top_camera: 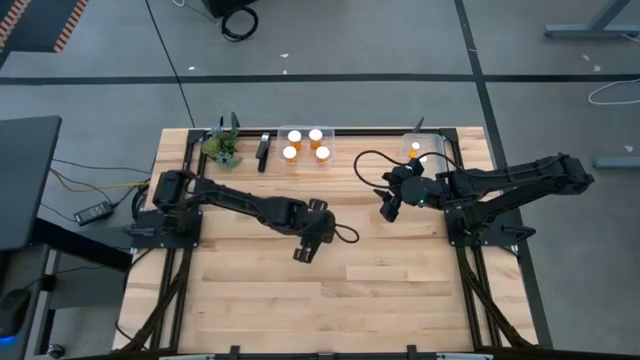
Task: Pick and place medicine bottles into bin by pill shape (circle, oval)
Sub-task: Put the small yellow pill bottle into the right transparent bin
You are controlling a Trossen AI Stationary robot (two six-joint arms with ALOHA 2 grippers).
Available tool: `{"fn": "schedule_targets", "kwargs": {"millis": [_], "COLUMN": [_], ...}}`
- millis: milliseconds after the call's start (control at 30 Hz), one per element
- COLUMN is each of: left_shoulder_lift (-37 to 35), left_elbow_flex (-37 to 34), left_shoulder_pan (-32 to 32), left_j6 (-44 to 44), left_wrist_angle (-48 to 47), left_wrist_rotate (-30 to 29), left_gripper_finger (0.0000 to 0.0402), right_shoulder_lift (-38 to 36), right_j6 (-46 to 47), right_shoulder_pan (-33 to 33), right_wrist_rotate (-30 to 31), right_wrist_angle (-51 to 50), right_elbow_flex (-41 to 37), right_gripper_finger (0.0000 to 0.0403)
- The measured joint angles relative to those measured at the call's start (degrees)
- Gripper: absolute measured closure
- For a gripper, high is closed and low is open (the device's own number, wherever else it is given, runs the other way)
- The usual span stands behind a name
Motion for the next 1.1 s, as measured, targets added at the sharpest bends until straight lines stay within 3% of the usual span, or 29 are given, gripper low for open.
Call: {"fn": "schedule_targets", "kwargs": {"millis": [333,633,900,1100], "left_shoulder_lift": [1.6,4.7,5.6,5.7], "left_elbow_flex": [0.0,0.0,0.1,0.0], "left_shoulder_pan": [1.6,2.0,1.8,1.8], "left_j6": [-5.9,-10.2,-10.3,-10.6], "left_wrist_angle": [7.3,12.7,12.7,12.1], "left_wrist_rotate": [1.9,4.9,5.0,4.9], "left_gripper_finger": [0.0279,0.0266,0.0277,0.0255], "right_shoulder_lift": [0.0,0.0,0.0,0.0], "right_j6": [0.2,0.2,0.2,0.2], "right_shoulder_pan": [1.1,1.1,1.1,1.1], "right_wrist_rotate": [0.0,0.0,0.0,0.0], "right_wrist_angle": [0.1,0.0,0.0,0.1], "right_elbow_flex": [0.0,0.0,0.0,0.0], "right_gripper_finger": [0.0173,0.0173,0.0173,0.0173]}}
